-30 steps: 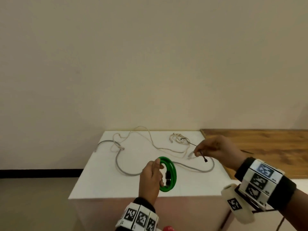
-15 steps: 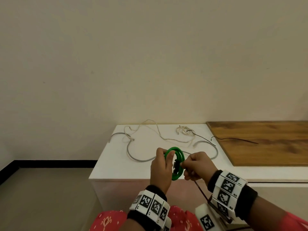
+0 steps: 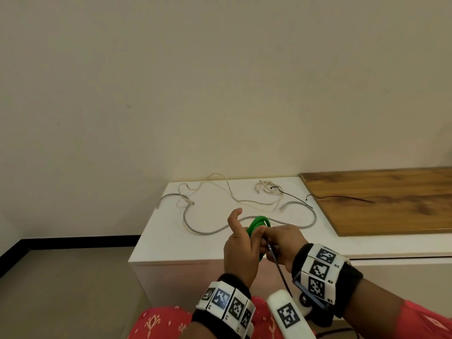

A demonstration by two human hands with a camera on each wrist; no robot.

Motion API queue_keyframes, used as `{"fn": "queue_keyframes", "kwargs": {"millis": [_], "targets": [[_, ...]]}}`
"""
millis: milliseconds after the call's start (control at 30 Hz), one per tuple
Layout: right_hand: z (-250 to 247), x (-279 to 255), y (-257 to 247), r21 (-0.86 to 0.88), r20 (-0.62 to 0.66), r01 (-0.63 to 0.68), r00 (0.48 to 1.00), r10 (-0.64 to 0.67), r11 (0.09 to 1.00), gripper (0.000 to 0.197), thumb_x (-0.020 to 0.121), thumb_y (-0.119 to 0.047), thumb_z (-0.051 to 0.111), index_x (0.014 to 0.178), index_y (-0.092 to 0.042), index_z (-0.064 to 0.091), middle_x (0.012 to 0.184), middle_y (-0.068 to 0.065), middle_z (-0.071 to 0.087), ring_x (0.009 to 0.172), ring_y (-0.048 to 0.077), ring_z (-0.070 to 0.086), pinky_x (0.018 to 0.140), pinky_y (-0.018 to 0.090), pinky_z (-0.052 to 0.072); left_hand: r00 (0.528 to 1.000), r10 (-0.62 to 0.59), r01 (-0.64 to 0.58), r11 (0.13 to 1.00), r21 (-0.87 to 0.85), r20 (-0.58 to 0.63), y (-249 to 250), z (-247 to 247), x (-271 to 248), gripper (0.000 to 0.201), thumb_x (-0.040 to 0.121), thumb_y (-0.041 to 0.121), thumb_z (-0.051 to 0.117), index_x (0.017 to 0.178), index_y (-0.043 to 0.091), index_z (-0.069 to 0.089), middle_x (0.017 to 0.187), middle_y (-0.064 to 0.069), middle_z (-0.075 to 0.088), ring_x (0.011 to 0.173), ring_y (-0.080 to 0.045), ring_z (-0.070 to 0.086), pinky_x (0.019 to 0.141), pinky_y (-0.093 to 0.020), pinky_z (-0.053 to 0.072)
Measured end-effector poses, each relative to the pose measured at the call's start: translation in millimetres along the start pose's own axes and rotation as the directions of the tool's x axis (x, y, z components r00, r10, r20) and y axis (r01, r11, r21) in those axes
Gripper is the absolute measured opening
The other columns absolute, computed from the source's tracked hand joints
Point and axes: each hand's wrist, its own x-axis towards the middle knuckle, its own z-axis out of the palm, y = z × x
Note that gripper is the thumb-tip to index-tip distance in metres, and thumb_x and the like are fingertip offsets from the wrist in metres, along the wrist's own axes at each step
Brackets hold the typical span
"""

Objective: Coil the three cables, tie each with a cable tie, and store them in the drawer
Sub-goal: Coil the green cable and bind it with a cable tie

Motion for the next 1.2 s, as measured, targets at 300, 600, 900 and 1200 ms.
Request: {"fn": "queue_keyframes", "kwargs": {"millis": [300, 600, 900, 1200], "targets": [[5, -1, 3, -0.08, 0.061, 0.002, 0.998, 0.003, 0.997, 0.024, 0.085, 0.001, 0.051, 0.062, -0.001, 0.059, 0.046, 0.006, 0.056, 0.036, 0.011, 0.051, 0.04, 0.02, 0.042, 0.999, -0.048, 0.046, 0.997, 0.064, 0.026, 0, -12, 4, 0.063, 0.084, 0.053, 0.04, 0.132, 0.014, 0.024, 0.059, 0.013, 0.053, 0.057, -0.012, 0.058, 0.057, -0.025, 0.045], [3, 0, 13, -0.158, -0.07, -0.069, 0.996, 0.059, 0.985, 0.036, 0.088, 0.005, 0.041, 0.053, -0.001, 0.047, 0.03, 0.003, 0.044, 0.029, 0.013, 0.04, 0.037, 0.018, 0.029, 0.992, 0.006, -0.031, 0.98, 0.196, 0.129, -7, -4, -7, 0.096, 0.066, 0.08, 0.016, 0.137, 0.015, 0.02, 0.069, 0.003, 0.057, 0.063, -0.018, 0.057, 0.054, -0.021, 0.037], [9, 2, 13, 0.07, 0.067, -0.043, 0.997, 0.038, 0.997, 0.02, 0.088, 0.001, 0.047, 0.074, -0.002, 0.061, 0.058, 0.008, 0.052, 0.048, 0.012, 0.049, 0.043, 0.019, 0.044, 0.995, -0.097, 0.094, 0.99, 0.106, 0.029, -10, -10, 1, 0.054, 0.089, 0.046, 0.04, 0.129, 0.011, 0.029, 0.063, 0.01, 0.054, 0.07, -0.022, 0.062, 0.064, -0.033, 0.047], [10, -3, 15, 0.037, 0.109, 0.013, 0.994, -0.017, 0.999, 0.026, 0.091, -0.001, 0.048, 0.07, -0.003, 0.063, 0.049, 0.005, 0.056, 0.042, 0.011, 0.05, 0.049, 0.02, 0.048, 0.996, -0.072, 0.074, 0.997, -0.032, 0.049, -9, -19, -1, 0.012, 0.093, 0.031, 0.045, 0.096, 0.023, 0.036, 0.064, 0.008, 0.059, 0.058, -0.006, 0.06, 0.061, -0.033, 0.052]]}}
